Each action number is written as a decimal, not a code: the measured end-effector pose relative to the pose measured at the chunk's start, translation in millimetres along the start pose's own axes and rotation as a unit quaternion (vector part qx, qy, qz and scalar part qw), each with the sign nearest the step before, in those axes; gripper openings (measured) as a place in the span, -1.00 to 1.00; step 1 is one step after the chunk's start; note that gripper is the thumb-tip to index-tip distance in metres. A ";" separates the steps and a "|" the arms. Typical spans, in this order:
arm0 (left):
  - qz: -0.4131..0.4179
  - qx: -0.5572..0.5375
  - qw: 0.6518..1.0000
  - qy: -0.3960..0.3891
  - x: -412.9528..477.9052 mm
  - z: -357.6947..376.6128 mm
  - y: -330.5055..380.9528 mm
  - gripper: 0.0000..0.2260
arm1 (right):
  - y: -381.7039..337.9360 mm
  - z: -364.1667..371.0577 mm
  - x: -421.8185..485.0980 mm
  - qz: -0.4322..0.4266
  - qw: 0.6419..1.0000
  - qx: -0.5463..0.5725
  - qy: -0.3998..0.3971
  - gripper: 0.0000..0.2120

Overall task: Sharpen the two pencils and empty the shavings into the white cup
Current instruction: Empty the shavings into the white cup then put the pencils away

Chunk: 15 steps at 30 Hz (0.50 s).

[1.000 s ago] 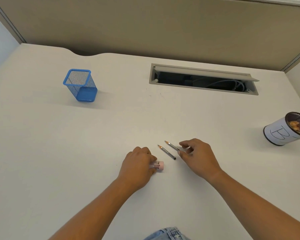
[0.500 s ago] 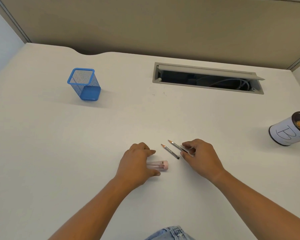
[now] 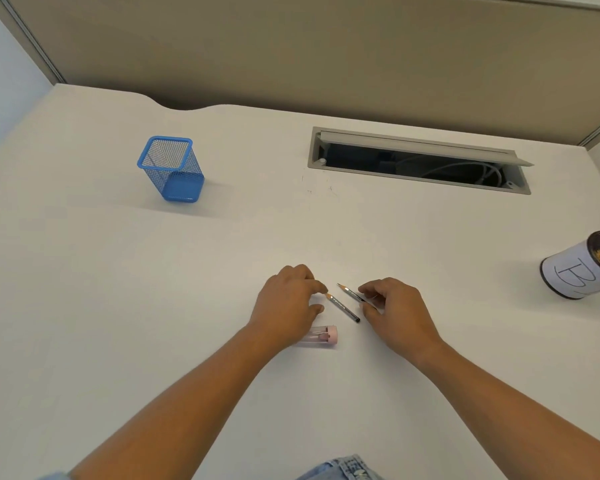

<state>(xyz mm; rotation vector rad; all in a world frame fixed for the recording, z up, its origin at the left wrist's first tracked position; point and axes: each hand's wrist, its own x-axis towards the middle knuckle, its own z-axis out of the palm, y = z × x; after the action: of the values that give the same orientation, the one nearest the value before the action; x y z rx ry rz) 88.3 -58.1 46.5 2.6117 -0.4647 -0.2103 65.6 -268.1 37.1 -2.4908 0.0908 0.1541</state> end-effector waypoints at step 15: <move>0.033 -0.014 0.999 0.025 14.4 -4.7 -15.4 -0.92 | -7.9 -1.3 4.4 0.079 0.997 0.009 -0.007 -0.73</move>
<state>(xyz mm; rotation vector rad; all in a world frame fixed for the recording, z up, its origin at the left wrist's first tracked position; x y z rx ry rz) 107.2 -48.5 42.3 2.5633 -0.5250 -0.1289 70.9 -262.8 42.3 -2.4636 0.2820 0.2345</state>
